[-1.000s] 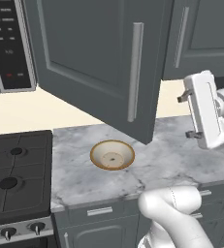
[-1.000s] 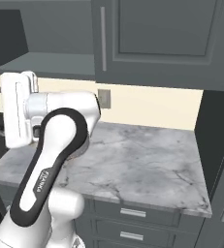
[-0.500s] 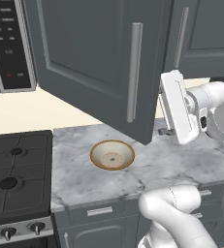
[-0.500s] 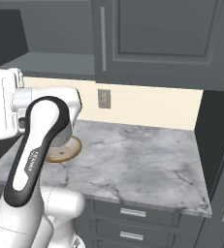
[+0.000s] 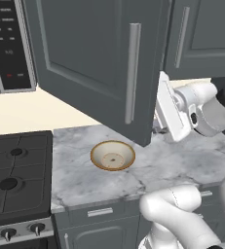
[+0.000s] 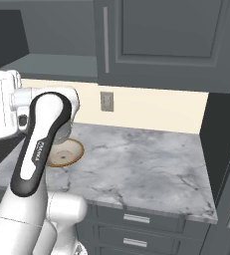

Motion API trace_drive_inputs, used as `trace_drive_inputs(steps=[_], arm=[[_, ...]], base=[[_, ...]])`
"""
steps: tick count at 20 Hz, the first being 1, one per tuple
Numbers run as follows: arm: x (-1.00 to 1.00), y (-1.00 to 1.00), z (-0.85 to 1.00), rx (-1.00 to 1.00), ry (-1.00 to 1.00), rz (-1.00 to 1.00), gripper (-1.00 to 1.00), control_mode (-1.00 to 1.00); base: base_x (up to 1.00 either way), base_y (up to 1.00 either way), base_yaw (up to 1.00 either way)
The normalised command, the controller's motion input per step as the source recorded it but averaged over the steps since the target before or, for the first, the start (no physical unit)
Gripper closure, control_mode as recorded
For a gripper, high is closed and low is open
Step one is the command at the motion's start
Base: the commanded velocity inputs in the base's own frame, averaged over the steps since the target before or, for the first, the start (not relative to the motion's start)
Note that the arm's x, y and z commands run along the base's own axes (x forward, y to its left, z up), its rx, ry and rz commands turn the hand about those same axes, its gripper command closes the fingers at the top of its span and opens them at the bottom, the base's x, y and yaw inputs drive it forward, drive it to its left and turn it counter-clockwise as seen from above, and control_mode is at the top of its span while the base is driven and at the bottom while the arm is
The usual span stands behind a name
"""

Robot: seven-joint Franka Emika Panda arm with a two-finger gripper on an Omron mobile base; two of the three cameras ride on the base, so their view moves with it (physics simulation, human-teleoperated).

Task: Open the cabinet and setup a tea strainer by placing it in the bowl upright.

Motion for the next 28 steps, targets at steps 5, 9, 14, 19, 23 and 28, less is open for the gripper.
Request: trace_drive_inputs(steps=[5, 9, 14, 19, 23, 28], arm=[[0.09, 0.59, -0.03, 0.00, 0.06, 0.06, -1.00, -1.00], [0.00, 0.74, -0.06, 0.00, 0.04, 0.01, -1.00, -1.00], [-0.02, 0.80, -0.09, 0.00, 0.06, 0.00, -1.00, -1.00], [0.00, 0.92, -0.01, 0.00, 0.11, 0.00, -1.00, -1.00], [0.00, 0.89, 0.00, 0.00, 0.11, 0.00, -1.00, -1.00], [0.00, 0.43, 0.00, 0.00, 0.04, 0.00, -1.00, -1.00]], base=[[0.00, 0.00, 0.00], [0.00, 0.00, 0.00], [0.00, 0.00, 0.00], [0.00, 0.00, 0.00], [0.00, 0.00, 0.00], [0.00, 0.00, 0.00]])
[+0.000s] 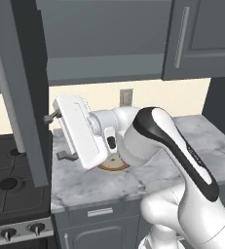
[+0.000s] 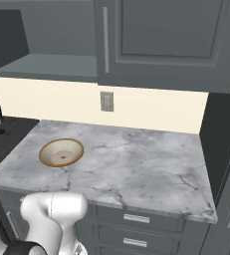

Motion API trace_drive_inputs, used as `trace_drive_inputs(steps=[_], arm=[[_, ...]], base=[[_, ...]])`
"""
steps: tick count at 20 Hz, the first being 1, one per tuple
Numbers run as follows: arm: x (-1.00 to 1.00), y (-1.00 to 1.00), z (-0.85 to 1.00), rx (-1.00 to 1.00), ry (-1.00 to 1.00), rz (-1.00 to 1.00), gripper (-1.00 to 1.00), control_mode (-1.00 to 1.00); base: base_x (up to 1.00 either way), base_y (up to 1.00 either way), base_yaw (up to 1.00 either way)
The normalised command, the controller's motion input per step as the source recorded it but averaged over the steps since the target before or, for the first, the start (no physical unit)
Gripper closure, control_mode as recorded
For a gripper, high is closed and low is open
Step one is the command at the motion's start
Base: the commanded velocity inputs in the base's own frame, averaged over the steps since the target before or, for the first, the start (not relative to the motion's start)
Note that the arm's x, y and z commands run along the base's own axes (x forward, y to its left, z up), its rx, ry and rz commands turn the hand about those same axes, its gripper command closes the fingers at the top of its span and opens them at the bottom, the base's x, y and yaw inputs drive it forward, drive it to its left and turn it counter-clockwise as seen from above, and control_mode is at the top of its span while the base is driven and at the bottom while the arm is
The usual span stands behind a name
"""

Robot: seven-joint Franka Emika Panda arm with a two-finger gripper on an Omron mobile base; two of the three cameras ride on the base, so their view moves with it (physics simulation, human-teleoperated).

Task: Open the cabinet and setup a tea strainer by placing it in the bowl upright.

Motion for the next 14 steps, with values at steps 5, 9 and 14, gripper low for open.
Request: trace_drive_inputs(steps=[5, 9, 14], arm=[[0.00, 0.00, 0.01, 0.00, 0.00, 0.00, -1.00, -1.00], [0.00, -0.03, 0.00, -0.02, 0.00, 0.00, -1.00, -1.00], [0.16, -0.71, -0.09, -0.01, 0.00, 0.00, -1.00, -1.00]], base=[[0.00, 0.00, 0.00], [0.00, 0.00, 0.00], [0.00, 0.00, 0.00]])
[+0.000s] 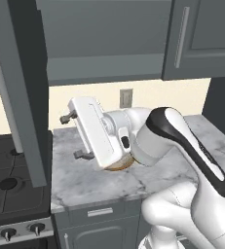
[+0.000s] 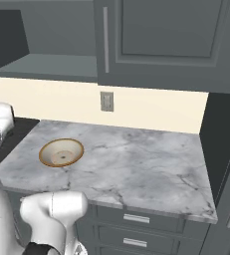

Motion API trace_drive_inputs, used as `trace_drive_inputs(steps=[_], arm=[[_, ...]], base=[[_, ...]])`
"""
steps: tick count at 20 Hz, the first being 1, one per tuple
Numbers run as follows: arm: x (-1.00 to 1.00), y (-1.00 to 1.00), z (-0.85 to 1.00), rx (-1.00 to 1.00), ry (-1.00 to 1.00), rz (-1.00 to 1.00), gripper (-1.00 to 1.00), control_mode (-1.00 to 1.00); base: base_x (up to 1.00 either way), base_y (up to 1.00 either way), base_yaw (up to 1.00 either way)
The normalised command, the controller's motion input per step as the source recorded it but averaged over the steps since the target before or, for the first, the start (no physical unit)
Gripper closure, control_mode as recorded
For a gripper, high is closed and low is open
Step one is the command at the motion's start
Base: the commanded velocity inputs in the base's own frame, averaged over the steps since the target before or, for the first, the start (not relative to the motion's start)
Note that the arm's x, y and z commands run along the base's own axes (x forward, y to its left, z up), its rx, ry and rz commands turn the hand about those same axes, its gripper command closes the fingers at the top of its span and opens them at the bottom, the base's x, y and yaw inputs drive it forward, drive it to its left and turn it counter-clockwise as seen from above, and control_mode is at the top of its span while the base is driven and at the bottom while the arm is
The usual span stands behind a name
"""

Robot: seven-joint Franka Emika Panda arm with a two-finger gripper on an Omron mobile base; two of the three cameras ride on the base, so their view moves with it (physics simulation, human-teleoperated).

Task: Open the cabinet and setup a tea strainer by placing it in the bowl upright.

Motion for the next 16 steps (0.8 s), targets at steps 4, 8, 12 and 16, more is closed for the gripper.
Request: trace_drive_inputs(steps=[4, 8, 12, 16], arm=[[0.25, -0.88, -0.27, -0.12, -0.08, 0.00, -1.00, -1.00], [0.06, -0.84, -0.34, -0.21, -0.33, 0.07, -1.00, -1.00], [0.00, -0.75, -0.39, -0.24, -0.46, 0.13, -1.00, -1.00], [-0.01, -0.64, -0.40, -0.29, -0.47, 0.14, -1.00, -1.00]], base=[[0.00, 0.00, 0.00], [0.00, 0.00, 0.00], [0.00, 0.00, 0.00], [0.00, 0.00, 0.00]])
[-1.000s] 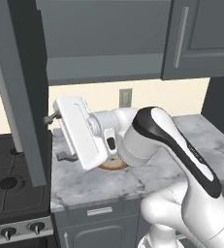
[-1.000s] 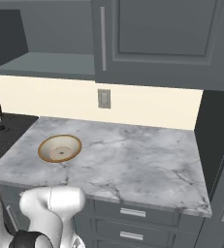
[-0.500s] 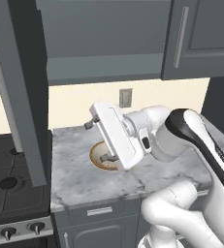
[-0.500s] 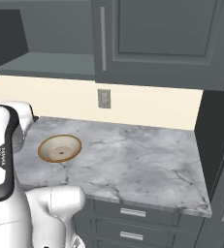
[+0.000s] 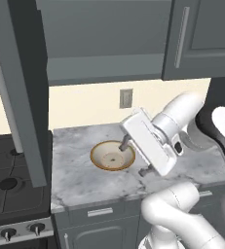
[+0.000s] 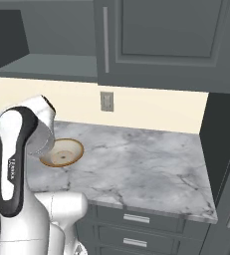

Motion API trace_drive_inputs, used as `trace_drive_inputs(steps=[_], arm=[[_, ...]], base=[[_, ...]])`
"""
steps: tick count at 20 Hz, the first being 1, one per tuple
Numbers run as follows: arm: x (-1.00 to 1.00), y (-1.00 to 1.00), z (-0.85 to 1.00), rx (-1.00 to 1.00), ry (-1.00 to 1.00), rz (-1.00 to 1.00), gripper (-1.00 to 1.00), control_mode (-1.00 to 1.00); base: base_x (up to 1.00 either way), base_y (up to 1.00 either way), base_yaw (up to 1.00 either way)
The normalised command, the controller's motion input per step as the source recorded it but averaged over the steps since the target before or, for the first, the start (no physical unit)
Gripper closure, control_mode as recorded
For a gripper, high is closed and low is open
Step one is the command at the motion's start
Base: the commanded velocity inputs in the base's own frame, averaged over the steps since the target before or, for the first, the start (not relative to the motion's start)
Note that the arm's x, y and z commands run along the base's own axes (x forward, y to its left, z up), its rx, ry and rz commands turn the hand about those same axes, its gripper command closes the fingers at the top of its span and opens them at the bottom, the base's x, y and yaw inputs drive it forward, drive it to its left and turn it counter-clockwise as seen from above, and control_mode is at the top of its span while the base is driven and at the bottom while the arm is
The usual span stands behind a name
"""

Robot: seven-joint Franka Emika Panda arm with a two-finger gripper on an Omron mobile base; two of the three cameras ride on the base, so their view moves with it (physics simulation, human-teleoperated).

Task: Open the cabinet and setup a tea strainer by placing it in the bowl upright.

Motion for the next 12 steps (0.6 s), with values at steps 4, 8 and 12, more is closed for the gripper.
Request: trace_drive_inputs(steps=[4, 8, 12], arm=[[-0.09, -0.46, -0.38, -0.39, -0.54, 0.14, -1.00, -1.00], [-0.04, -0.50, -0.64, -0.40, -0.34, 0.08, -1.00, -1.00], [-0.02, -0.69, -0.53, -0.34, -0.33, 0.08, -1.00, -1.00]], base=[[0.00, 0.00, 0.00], [0.00, 0.00, 0.00], [0.00, 0.00, 0.00]])
